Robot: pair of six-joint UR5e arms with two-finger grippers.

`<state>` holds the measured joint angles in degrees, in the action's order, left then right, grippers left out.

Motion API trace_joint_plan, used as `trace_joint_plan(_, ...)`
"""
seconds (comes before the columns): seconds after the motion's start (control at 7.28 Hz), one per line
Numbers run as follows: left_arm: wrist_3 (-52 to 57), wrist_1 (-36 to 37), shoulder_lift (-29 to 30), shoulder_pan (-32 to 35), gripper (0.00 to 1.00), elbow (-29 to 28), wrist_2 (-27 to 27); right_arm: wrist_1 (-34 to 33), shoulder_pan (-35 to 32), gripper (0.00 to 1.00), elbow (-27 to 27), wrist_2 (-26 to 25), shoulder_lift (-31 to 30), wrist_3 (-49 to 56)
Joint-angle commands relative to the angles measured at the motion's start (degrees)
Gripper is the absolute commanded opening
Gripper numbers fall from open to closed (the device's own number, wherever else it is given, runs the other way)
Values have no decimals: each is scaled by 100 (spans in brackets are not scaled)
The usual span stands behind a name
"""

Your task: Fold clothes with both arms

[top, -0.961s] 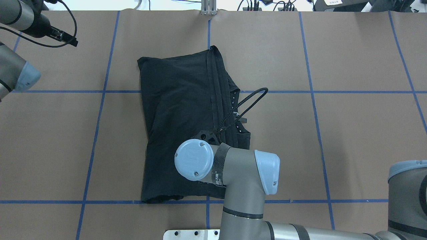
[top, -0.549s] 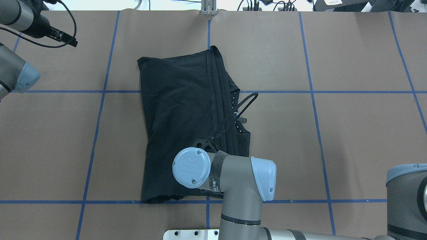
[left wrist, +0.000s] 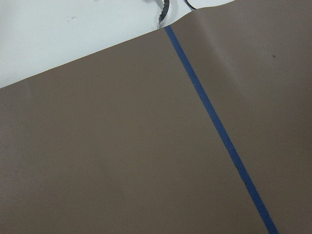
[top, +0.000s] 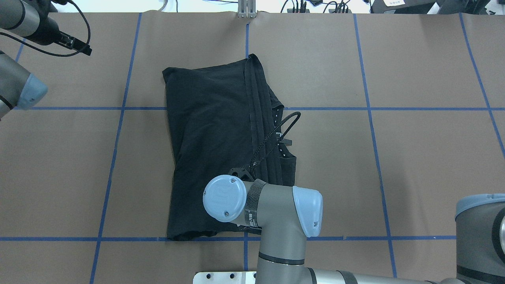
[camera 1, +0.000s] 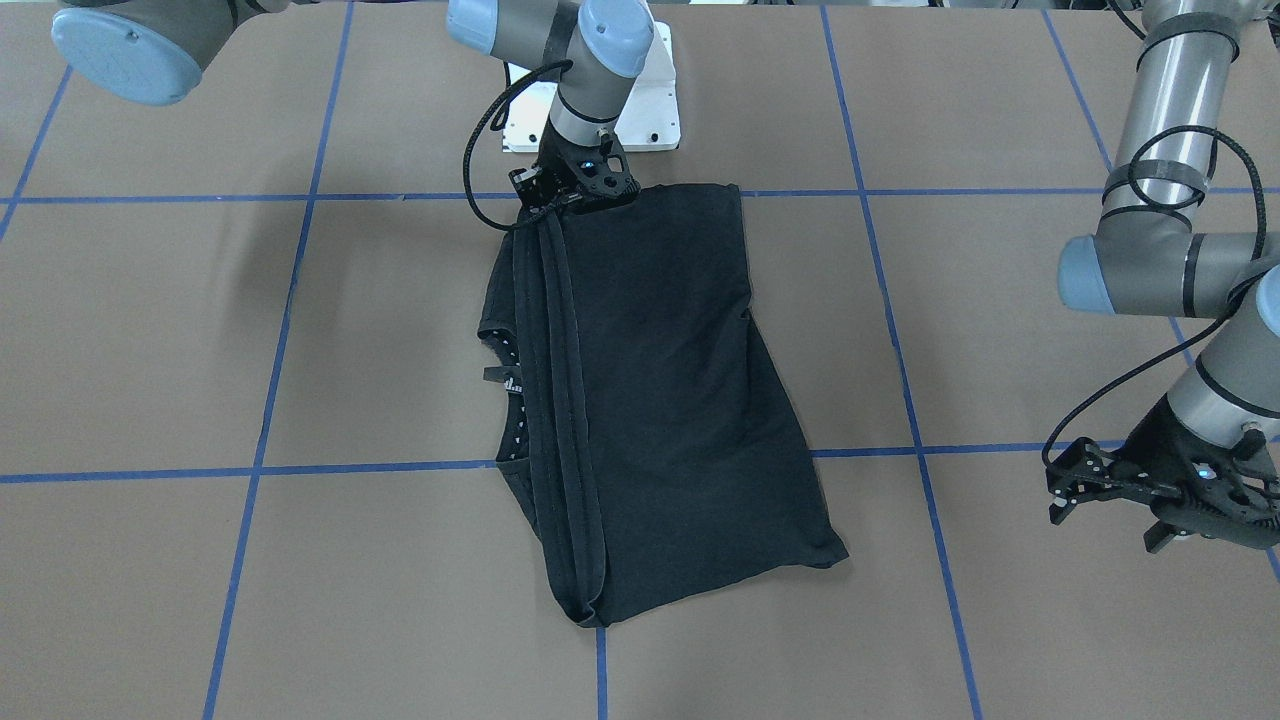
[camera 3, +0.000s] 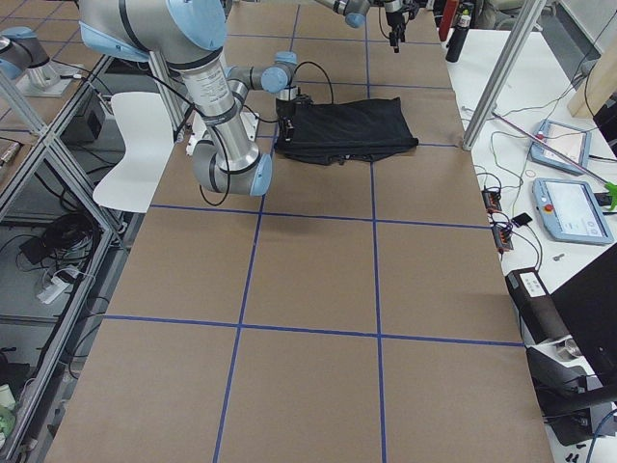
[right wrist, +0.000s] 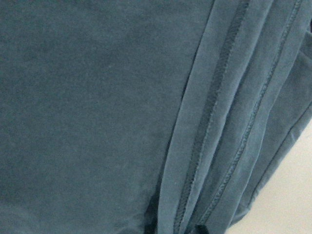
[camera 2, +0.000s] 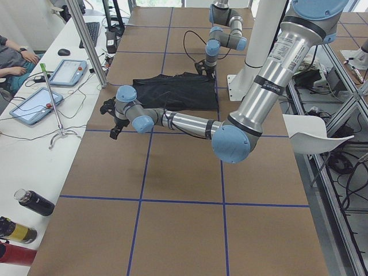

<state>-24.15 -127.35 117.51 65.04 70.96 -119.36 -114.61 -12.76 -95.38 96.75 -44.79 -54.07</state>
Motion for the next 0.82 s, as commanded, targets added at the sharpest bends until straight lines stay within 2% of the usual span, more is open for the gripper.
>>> trace_joint_plan(0.0, -2, 0, 0, 0, 100, 5, 0, 0, -8, 1, 29, 63, 23, 2)
trace_joint_plan(0.55, -2, 0, 0, 0, 100, 6, -9, 0, -139, 0, 2, 46, -3, 2)
trace_joint_plan(0.69, -2, 0, 0, 0, 100, 32, -9, -26, -183, 0, -155, 55, -81, -7)
